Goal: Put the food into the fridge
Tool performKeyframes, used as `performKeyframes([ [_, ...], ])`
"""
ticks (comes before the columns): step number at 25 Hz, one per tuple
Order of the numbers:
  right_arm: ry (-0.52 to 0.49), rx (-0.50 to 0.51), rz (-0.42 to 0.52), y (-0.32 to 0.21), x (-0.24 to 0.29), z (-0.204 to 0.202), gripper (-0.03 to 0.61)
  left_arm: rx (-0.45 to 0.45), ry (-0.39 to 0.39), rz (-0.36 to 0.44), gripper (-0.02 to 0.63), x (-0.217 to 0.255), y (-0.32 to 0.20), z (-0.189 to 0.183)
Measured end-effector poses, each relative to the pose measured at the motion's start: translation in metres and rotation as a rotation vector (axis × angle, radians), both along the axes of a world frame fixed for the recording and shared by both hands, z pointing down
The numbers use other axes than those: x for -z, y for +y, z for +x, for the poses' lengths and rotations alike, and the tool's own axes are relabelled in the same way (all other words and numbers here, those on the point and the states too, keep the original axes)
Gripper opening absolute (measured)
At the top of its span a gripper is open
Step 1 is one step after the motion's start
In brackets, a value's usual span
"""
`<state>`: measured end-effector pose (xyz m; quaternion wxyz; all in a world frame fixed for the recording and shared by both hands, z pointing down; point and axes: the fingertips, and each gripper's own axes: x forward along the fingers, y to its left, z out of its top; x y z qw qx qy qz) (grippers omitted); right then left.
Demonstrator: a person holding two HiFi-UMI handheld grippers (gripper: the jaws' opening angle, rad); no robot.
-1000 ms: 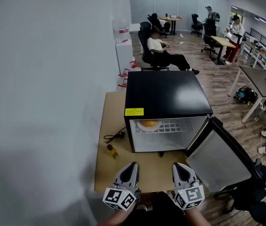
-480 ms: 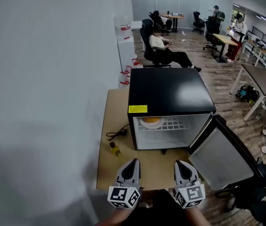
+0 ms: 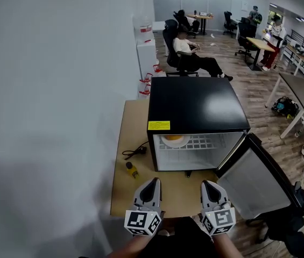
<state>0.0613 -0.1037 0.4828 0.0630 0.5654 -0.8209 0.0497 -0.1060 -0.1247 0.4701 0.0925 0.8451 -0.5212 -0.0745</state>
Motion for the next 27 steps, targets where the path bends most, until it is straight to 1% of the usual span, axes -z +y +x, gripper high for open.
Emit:
performKeyframes([
  [3,-0.004,0.000,-0.008,-0.005,-0.001,0.001,0.060,0.003,-0.024,0.020,0.014,0.003,-0.003,0.001],
  [6,-0.022,0.001,-0.030,-0.010,-0.004,0.002,0.060,0.001,-0.067,0.067,0.012,0.009,-0.004,0.005],
  [8,-0.018,0.001,-0.029,-0.013,-0.004,0.000,0.060,-0.003,-0.079,0.084,0.014,0.012,-0.005,0.007],
  [11,-0.002,0.004,-0.018,-0.017,-0.003,-0.002,0.060,-0.007,-0.074,0.076,0.014,0.010,-0.008,0.008],
  [15,-0.017,0.007,-0.033,-0.020,-0.004,-0.002,0.060,-0.006,-0.065,0.062,0.014,0.007,-0.012,0.007],
  [21,0.002,0.009,-0.022,-0.022,-0.002,-0.004,0.060,-0.007,-0.071,0.030,0.014,0.003,-0.017,0.004],
  [27,0.027,0.009,-0.025,-0.023,-0.005,-0.007,0.060,-0.004,-0.070,0.040,0.014,0.004,-0.020,0.002],
])
